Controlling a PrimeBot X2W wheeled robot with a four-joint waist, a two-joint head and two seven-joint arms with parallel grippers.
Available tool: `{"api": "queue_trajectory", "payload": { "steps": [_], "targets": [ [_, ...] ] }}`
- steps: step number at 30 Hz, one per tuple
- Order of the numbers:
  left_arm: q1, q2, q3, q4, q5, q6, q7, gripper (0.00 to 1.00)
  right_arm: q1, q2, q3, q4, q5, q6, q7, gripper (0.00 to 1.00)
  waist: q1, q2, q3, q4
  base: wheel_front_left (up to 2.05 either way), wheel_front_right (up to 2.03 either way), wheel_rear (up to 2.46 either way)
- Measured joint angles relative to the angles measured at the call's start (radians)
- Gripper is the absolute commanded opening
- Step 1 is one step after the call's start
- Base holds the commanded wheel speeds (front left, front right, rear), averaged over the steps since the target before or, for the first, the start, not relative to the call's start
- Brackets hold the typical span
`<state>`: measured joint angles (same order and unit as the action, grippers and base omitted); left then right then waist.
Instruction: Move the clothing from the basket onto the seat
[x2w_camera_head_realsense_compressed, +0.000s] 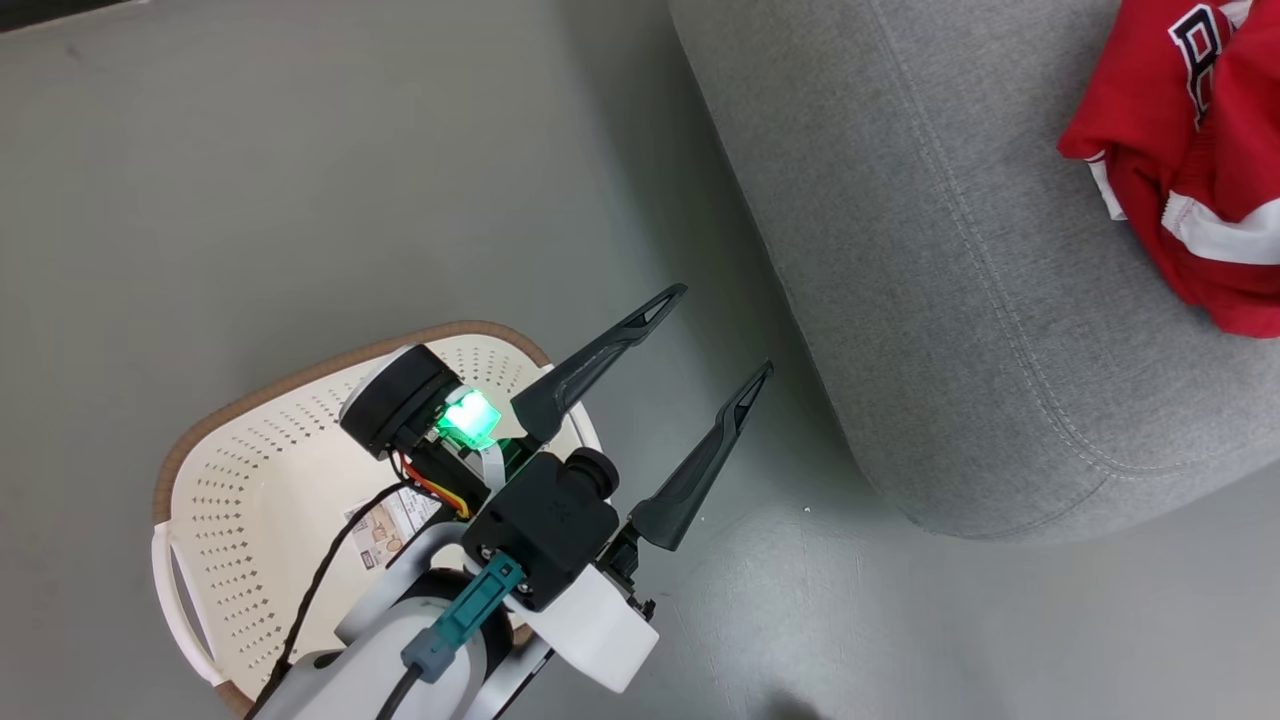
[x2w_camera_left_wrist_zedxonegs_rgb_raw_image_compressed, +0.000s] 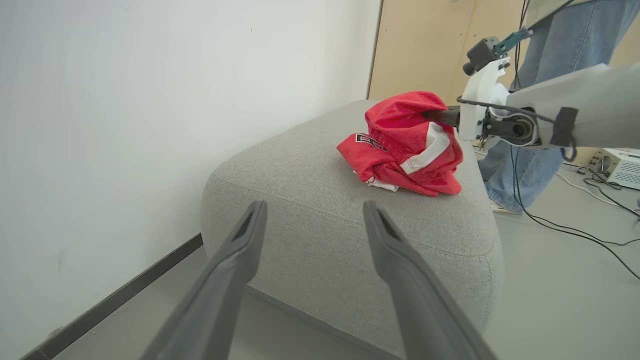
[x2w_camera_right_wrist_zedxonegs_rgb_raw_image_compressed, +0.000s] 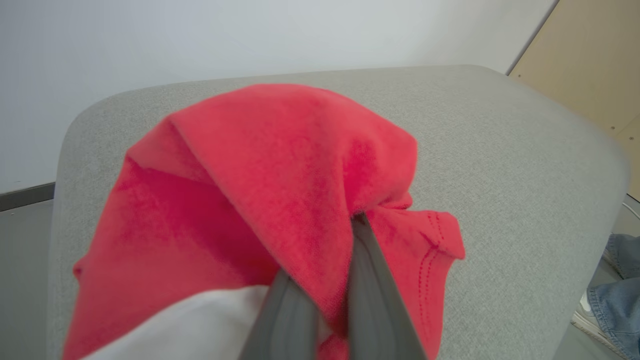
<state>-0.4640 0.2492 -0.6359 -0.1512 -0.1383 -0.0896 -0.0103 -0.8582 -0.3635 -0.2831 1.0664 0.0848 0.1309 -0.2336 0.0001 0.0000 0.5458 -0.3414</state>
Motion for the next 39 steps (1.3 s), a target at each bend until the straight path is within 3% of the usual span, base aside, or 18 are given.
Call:
{"api": "queue_trajectory", "payload": {
  "steps": [1,8,23,39],
  "targets": [
    [0.000,0.000,0.001,0.001,0.000,0.000,0.000,1.00,0.001,0.001,0.000,0.000,0.000,0.000,-0.006,1.00,-0.0001,0.0000,-0.001,-0.003,0.00,0.00,0.00],
    [0.000,-0.001,0.004,0.012,-0.003,0.000,-0.012,1.00,0.026,0.040,0.004,-0.002,0.015,0.000,-0.008,1.00,0.0000,0.0000,-0.014,-0.024,0.00,0.00,0.00],
    [0.002,-0.006,0.011,0.037,-0.018,0.002,-0.036,1.00,0.103,0.058,0.098,-0.054,0.051,0.000,-0.014,1.00,0.0000,0.0000,-0.063,-0.069,0.00,0.00,0.00],
    [0.040,-0.012,0.068,0.092,-0.046,0.046,-0.092,1.00,0.219,0.050,0.174,-0.361,0.075,0.000,-0.017,1.00,0.0000,0.0000,-0.140,-0.091,0.00,0.00,0.00]
  ]
}}
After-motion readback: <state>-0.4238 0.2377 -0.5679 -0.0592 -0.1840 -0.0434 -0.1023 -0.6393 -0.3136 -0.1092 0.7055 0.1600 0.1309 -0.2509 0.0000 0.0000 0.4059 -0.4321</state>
